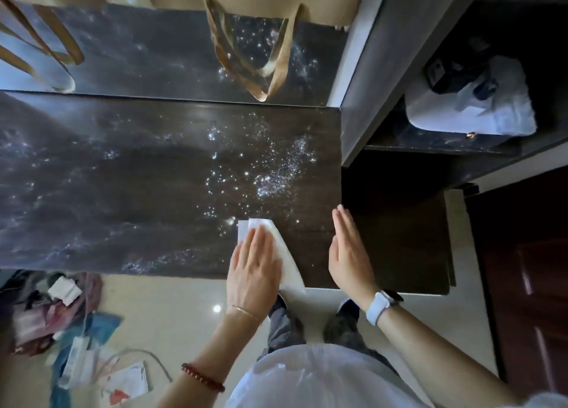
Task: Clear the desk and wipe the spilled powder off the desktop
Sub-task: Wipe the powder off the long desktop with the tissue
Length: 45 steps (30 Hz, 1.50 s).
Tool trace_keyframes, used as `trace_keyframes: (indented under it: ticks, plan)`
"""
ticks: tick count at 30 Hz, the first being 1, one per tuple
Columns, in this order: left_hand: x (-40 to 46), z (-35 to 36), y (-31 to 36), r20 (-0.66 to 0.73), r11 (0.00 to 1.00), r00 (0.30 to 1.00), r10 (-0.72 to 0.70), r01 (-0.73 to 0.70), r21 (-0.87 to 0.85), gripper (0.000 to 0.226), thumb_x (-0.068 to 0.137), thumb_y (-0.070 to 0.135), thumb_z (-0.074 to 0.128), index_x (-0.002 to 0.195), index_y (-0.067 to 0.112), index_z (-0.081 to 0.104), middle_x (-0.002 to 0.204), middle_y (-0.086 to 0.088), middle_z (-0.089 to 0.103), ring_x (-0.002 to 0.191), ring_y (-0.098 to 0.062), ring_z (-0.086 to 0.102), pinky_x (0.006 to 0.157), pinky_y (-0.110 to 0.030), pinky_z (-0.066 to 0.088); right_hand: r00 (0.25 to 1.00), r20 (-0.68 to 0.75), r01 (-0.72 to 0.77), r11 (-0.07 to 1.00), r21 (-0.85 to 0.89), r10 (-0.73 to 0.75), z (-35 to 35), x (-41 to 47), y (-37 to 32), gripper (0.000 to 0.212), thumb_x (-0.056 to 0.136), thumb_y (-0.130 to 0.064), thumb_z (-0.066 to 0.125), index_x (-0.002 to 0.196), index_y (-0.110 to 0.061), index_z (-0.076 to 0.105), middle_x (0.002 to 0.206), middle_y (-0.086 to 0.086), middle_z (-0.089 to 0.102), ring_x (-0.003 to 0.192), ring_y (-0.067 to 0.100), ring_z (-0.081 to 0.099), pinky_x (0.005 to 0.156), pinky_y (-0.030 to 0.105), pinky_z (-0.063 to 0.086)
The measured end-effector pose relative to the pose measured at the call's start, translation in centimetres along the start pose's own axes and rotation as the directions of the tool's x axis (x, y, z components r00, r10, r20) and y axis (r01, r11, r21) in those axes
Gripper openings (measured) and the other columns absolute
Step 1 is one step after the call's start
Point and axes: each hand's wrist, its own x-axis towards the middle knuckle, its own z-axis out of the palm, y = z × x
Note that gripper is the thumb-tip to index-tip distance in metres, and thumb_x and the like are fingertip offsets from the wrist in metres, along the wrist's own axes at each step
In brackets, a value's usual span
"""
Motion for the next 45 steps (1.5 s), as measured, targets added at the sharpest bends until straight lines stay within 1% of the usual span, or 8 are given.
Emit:
trace_keyframes:
  ticks: [3, 8, 15, 22, 28, 32, 36, 45]
  plan:
    - [0.1, 0.8, -0.2, 0.134, 0.994, 0.989, 0.066, -0.076, 0.077, 0.058, 0.097, 0.036, 0.009, 0.138, -0.001, 0.027, 0.145, -0.019, 0.033, 0.136, -0.031, 0.027, 0.112, -0.04, 0.011, 0.998, 0.045, -0.046, 0.994, 0.094, 0.042, -0.2, 0.8, 0.7, 0.051, 0.093, -0.016, 0.027, 0.144, -0.01, 0.019, 0.15, -0.005, 0.008, 0.14, 0.007, 0.007, 0.113, 0.025, 0.017]
    - [6.5, 0.5, 0.2, 0.2, 0.957, 0.949, 0.244, -0.27, 0.111, 0.061, 0.096, 0.044, 0.013, 0.139, 0.006, 0.033, 0.145, -0.016, 0.035, 0.135, -0.029, 0.032, 0.113, -0.042, 0.02, 0.99, 0.122, -0.1, 0.975, 0.196, 0.077, -0.9, 1.9, 1.4, 0.05, 0.097, -0.004, 0.031, 0.144, -0.013, 0.017, 0.149, -0.008, 0.008, 0.141, 0.009, 0.008, 0.111, 0.009, 0.007]
    - [16.5, -0.8, 2.0, 0.218, 0.984, 0.976, 0.0, -0.038, 0.171, 0.062, 0.096, 0.039, 0.019, 0.145, 0.01, -0.006, 0.155, -0.012, -0.009, 0.143, -0.022, -0.009, 0.114, -0.035, -0.009, 0.99, 0.136, 0.01, 0.991, 0.134, -0.028, -1.6, 2.4, 2.7, 0.049, 0.095, -0.018, 0.026, 0.144, -0.017, 0.022, 0.149, -0.015, 0.006, 0.139, -0.002, 0.004, 0.109, 0.006, 0.008]
    - [4.0, 0.4, 2.4, 0.211, 0.919, 0.904, 0.371, -0.391, 0.058, 0.057, 0.093, 0.039, 0.027, 0.14, 0.006, 0.031, 0.147, -0.016, 0.032, 0.138, -0.029, 0.024, 0.111, -0.042, 0.019, 0.971, 0.155, 0.176, 0.982, 0.064, -0.184, -2.7, 3.7, 4.4, 0.049, 0.09, -0.014, 0.029, 0.138, -0.007, 0.036, 0.148, -0.002, 0.023, 0.139, 0.009, 0.016, 0.113, 0.016, 0.014]
    - [6.8, 1.0, 2.6, 0.205, 0.942, 0.937, 0.284, -0.312, 0.125, 0.059, 0.091, 0.041, 0.027, 0.14, 0.008, 0.032, 0.146, -0.017, 0.032, 0.136, -0.029, 0.029, 0.114, -0.041, 0.017, 0.937, 0.267, 0.24, 0.971, -0.021, -0.226, -3.5, 4.0, 5.5, 0.051, 0.092, -0.022, 0.024, 0.143, -0.015, 0.025, 0.15, -0.008, 0.011, 0.14, 0.009, 0.011, 0.112, 0.021, 0.012]
    - [12.2, 0.7, 4.1, 0.229, 0.981, 0.967, 0.109, -0.142, 0.131, 0.062, 0.096, 0.039, 0.022, 0.146, 0.009, 0.003, 0.154, -0.014, -0.001, 0.143, -0.026, -0.002, 0.114, -0.036, -0.004, 0.937, 0.323, 0.133, 0.991, 0.029, -0.135, -3.4, 4.3, 5.7, 0.052, 0.098, -0.011, 0.028, 0.145, -0.016, 0.008, 0.147, -0.015, -0.002, 0.137, -0.001, -0.002, 0.109, 0.007, -0.003]
    - [7.5, 1.5, 5.2, 0.201, 0.921, 0.924, 0.326, -0.358, 0.154, 0.06, 0.091, 0.04, 0.024, 0.141, 0.007, 0.028, 0.149, -0.017, 0.028, 0.138, -0.029, 0.024, 0.115, -0.042, 0.016, 0.951, 0.308, -0.114, 0.966, 0.233, 0.038, -3.4, 4.1, 6.1, 0.054, 0.097, -0.003, 0.029, 0.145, -0.015, 0.01, 0.147, -0.014, 0.002, 0.135, -0.005, 0.001, 0.109, 0.006, 0.002]
    - [6.2, 2.1, 5.1, 0.238, 0.886, 0.881, 0.409, -0.446, 0.127, 0.059, 0.088, 0.04, 0.032, 0.138, 0.009, 0.036, 0.145, -0.015, 0.035, 0.135, -0.028, 0.032, 0.111, -0.04, 0.02, 0.954, 0.274, 0.077, 0.984, 0.161, -0.12, -3.4, 5.0, 5.6, 0.064, 0.088, 0.013, 0.031, 0.144, -0.015, 0.019, 0.147, -0.01, 0.01, 0.14, 0.007, 0.011, 0.111, 0.011, 0.007]
